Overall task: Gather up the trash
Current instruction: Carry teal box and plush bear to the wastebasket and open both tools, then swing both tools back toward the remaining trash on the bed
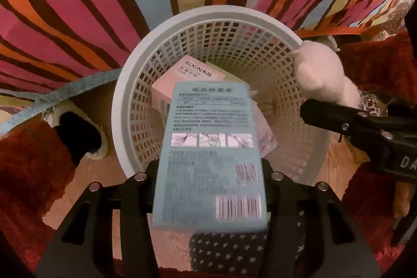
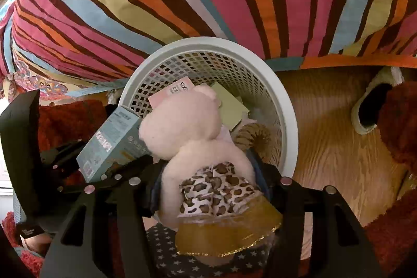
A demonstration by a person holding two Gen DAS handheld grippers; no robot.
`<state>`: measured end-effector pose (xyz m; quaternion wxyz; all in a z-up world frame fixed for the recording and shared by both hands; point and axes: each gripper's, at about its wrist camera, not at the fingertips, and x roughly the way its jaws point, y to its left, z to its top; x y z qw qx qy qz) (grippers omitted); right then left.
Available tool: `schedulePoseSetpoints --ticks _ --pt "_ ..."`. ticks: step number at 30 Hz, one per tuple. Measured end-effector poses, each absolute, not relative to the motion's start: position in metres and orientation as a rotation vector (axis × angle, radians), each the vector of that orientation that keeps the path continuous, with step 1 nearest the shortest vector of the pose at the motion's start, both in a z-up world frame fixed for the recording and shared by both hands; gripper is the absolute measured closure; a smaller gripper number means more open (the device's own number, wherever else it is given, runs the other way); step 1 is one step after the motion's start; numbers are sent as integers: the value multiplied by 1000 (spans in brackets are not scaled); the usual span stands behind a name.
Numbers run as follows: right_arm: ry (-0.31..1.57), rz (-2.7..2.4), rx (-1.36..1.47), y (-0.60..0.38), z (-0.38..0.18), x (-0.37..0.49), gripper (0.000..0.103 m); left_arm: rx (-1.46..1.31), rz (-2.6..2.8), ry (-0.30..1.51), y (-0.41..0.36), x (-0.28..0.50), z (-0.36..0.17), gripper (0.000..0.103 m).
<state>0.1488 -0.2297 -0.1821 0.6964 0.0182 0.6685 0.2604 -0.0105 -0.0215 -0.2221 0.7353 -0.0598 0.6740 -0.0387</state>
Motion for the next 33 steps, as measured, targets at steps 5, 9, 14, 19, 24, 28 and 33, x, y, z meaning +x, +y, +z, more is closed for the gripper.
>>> schedulePoseSetpoints --ticks 5,9,14,19,24,28,33 --pt "1492 558 33 -228 -187 149 38 -129 -76 1489 -22 -11 -224 27" --pt "1501 529 25 -231 -189 149 37 -120 -62 1496 -23 -11 -225 22" --pt "1471 530 21 -232 -184 148 14 -110 -64 1504 -23 -12 -226 17" --pt "1446 524 64 -240 -177 147 14 -125 -56 1488 -20 -13 -223 17" --pt "1233 575 54 -247 -125 141 14 -154 -49 1316 -9 -19 -184 17" --pt "959 645 -59 -249 -50 138 14 -88 -80 1118 -5 -26 -126 17" --pt "700 624 -91 -258 33 190 14 -19 -107 942 9 -5 -41 17"
